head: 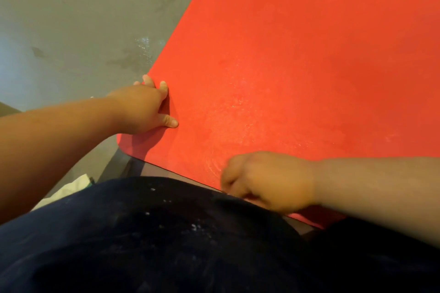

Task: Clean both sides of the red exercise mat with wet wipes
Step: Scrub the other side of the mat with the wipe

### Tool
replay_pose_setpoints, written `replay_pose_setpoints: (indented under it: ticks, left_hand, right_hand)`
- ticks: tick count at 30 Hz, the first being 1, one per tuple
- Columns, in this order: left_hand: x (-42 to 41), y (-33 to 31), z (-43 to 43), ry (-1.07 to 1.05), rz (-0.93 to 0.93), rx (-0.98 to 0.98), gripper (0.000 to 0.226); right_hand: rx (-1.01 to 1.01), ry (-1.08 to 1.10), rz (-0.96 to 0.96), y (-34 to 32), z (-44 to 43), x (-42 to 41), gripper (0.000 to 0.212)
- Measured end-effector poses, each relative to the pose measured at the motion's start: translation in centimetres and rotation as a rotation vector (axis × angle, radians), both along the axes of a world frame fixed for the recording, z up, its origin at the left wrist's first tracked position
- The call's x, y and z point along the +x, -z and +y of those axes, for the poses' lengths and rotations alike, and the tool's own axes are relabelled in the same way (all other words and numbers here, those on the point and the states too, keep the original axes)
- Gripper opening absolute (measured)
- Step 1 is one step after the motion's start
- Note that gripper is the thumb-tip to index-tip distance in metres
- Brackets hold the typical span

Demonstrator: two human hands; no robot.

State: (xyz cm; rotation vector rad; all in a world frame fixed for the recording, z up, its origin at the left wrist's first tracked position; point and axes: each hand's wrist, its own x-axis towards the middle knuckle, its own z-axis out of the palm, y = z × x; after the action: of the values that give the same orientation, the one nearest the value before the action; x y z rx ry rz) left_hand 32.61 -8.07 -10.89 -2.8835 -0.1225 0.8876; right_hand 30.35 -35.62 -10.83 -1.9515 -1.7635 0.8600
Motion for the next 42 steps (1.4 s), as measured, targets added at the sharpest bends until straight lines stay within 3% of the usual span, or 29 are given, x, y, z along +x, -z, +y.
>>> replay_pose_setpoints:
  ticks: [3, 5, 7, 9, 12, 15, 19, 21, 23, 26, 29, 31, 34, 36, 38, 42]
  left_hand:
    - [0.1, 0.0, -0.1, -0.008, 0.005, -0.005, 0.101]
    - [0.2, 0.0, -0.2, -0.011, 0.010, -0.007, 0.101]
    - [0.3, -0.1, -0.3, -0.012, 0.011, -0.010, 0.101]
    - [0.3, -0.1, -0.2, -0.014, 0.015, -0.008, 0.102]
    - [0.4, -0.2, -0.1, -0.010, 0.023, 0.005, 0.104]
    - [0.5, -0.4, -0.3, -0.020, 0.038, -0.006, 0.105]
    - [0.6, -0.5, -0.3, -0.013, 0.043, 0.005, 0.106]
    - [0.8, -0.6, -0.3, -0.009, 0.043, 0.013, 0.107]
    - [1.0, -0.8, -0.5, -0.016, 0.055, 0.005, 0.108]
    - [1.3, -1.0, -0.7, -0.019, 0.063, -0.001, 0.110]
    - [1.1, -0.9, -0.6, -0.019, 0.053, -0.008, 0.109]
    - [0.9, -0.7, -0.5, -0.024, 0.039, -0.014, 0.109]
    - [0.6, -0.5, -0.4, -0.028, 0.020, -0.029, 0.110]
    - [0.7, -0.4, -0.3, -0.025, 0.018, -0.036, 0.110]
    - [0.8, -0.4, -0.2, -0.027, 0.027, -0.045, 0.111]
    - [1.2, -0.5, -0.4, -0.039, 0.048, -0.048, 0.114]
  right_hand:
    - [0.012, 0.434, 0.004, 0.2, -2.8, 3.8, 0.009]
    - [0.083, 0.736, -0.098, 0.7, -2.6, 6.4, 0.008]
    - [0.083, 0.888, -0.201, 1.2, -1.2, 6.6, 0.009]
    - [0.072, 0.866, -0.203, 1.4, 0.1, 4.2, 0.015]
    - [0.073, 0.571, -0.172, 0.3, 0.5, -0.6, 0.024]
    - [-0.012, 0.459, -0.229, -0.1, -0.8, 1.6, 0.022]
    - [-0.068, 1.037, -0.391, 0.9, -3.3, 8.8, 0.019]
    - [-0.072, 1.176, -0.418, 1.5, -2.5, 8.4, 0.019]
    - [-0.023, 1.091, -0.382, 1.8, -0.7, 5.1, 0.020]
    - [0.097, 0.713, -0.270, 1.1, 1.3, 0.1, 0.021]
    - [0.029, 0.413, -0.299, 0.3, 1.5, 1.4, 0.023]
    - [-0.007, 0.487, -0.375, 0.5, 1.1, 4.4, 0.032]
    - [-0.059, 0.995, -0.430, 1.1, 0.2, 9.0, 0.024]
    - [-0.095, 1.176, -0.485, 1.5, 1.6, 8.4, 0.021]
    - [0.014, 1.091, -0.511, 1.8, 4.0, 5.4, 0.015]
    - [0.150, 0.518, -0.366, 1.7, 5.7, 0.2, 0.013]
